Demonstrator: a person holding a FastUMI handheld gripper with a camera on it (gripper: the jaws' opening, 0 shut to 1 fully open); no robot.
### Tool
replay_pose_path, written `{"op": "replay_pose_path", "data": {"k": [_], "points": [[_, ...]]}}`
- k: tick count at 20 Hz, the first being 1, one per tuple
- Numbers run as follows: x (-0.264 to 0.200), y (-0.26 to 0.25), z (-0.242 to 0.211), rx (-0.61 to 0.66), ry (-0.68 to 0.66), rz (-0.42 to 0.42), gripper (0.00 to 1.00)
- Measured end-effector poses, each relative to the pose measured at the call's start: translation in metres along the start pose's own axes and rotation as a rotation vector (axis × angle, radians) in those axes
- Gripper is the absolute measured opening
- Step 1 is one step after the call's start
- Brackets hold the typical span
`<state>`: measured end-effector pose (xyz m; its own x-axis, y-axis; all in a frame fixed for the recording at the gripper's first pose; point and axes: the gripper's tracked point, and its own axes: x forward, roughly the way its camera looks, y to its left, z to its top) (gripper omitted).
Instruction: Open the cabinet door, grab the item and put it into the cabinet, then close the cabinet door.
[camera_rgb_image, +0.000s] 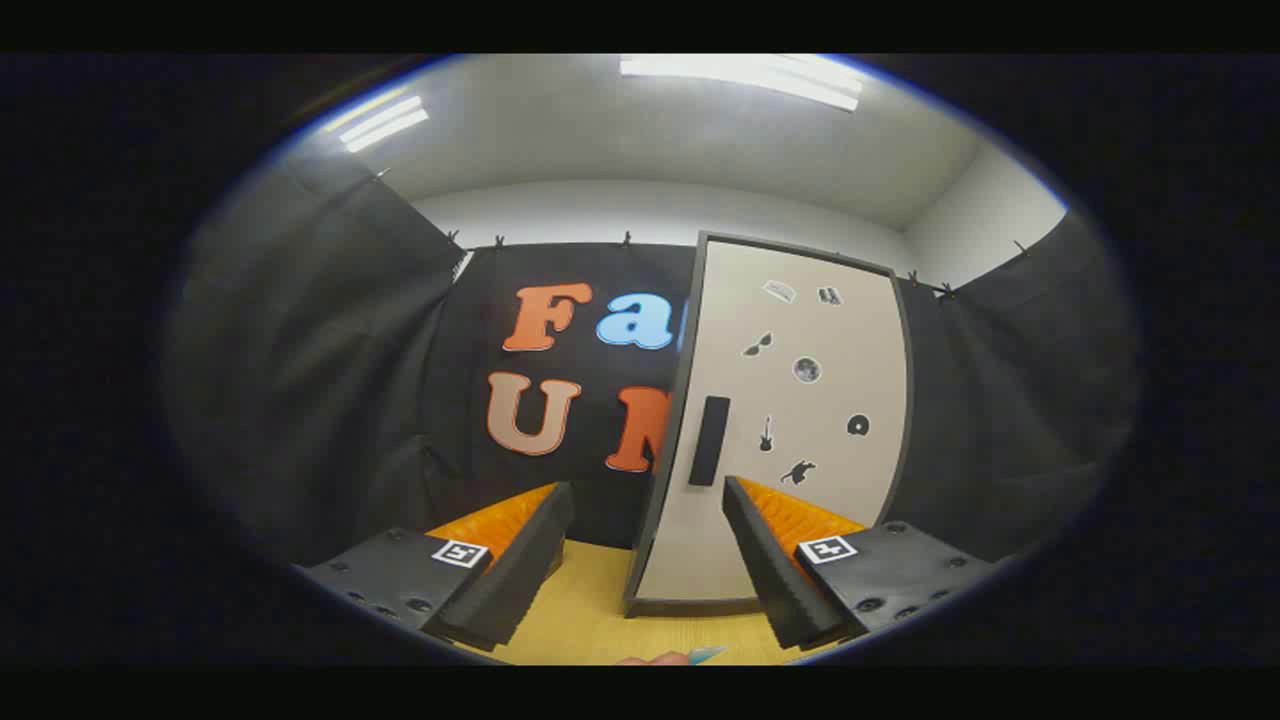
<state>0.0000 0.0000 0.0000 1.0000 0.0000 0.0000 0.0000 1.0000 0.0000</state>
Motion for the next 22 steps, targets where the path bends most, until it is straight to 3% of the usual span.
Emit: {"op": "replay_pose_path", "data": {"k": [22], "points": [[0.0068, -0.0064, -0.0012, 0.008, 0.000, 0.000, 0.97]]}}
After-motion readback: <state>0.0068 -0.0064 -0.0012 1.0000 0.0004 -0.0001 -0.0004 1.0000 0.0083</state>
